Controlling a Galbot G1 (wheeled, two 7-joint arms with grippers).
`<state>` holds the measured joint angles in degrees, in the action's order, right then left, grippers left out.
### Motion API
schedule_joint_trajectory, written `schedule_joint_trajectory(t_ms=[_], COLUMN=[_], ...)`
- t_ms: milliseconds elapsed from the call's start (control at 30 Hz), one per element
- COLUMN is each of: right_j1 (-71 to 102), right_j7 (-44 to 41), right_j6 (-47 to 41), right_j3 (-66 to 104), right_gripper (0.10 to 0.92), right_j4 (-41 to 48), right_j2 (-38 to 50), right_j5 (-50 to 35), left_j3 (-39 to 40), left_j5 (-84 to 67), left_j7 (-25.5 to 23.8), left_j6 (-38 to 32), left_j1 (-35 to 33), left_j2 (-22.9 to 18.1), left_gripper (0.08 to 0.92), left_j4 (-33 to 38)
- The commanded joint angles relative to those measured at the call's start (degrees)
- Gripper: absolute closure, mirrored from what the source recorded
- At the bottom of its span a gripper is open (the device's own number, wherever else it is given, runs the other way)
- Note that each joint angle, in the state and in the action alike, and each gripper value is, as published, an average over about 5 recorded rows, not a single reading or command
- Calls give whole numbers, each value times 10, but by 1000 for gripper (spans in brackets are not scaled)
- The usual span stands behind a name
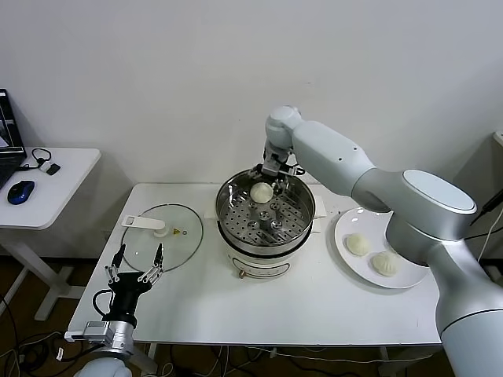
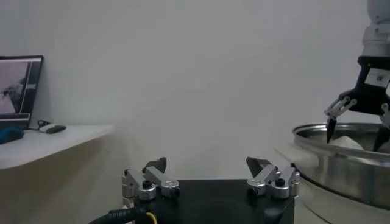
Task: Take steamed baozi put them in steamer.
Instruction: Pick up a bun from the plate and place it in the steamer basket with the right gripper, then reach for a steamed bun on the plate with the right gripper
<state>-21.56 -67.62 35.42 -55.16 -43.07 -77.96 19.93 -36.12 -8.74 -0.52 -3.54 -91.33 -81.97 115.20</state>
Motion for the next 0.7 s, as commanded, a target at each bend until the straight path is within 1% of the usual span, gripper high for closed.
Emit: schedule_joint_trajectory(t_ms=[33, 100, 167, 367, 533, 700], right_j1=[-73, -112, -146, -200, -208, -182], right_j7=[-19, -22, -24, -37, -48, -52], right_j6=[-64, -98, -128, -213, -282, -325], right_j3=[-77, -108, -129, -172, -212, -229], right_gripper=[203, 203, 203, 203, 203, 203], right_j4=[-108, -142, -160, -160, -153, -145], right_j2=[71, 104, 133, 204, 270, 334], right_j5=[-163, -222, -264, -351, -399, -417], left_j3=[3, 4, 5, 8, 10, 14], left_j5=[-1, -1, 0, 0, -4, -6], left_j7=[0, 0, 1, 1, 5, 9], left_j6=[0, 0, 0, 0, 1, 6], left_j1=[-2, -2, -1, -4, -9, -7], left_j2=[-1, -1, -2, -2, -1, 0], left_gripper=[177, 177, 177, 177, 177, 177], left_j4=[1, 2, 3, 10, 13, 19])
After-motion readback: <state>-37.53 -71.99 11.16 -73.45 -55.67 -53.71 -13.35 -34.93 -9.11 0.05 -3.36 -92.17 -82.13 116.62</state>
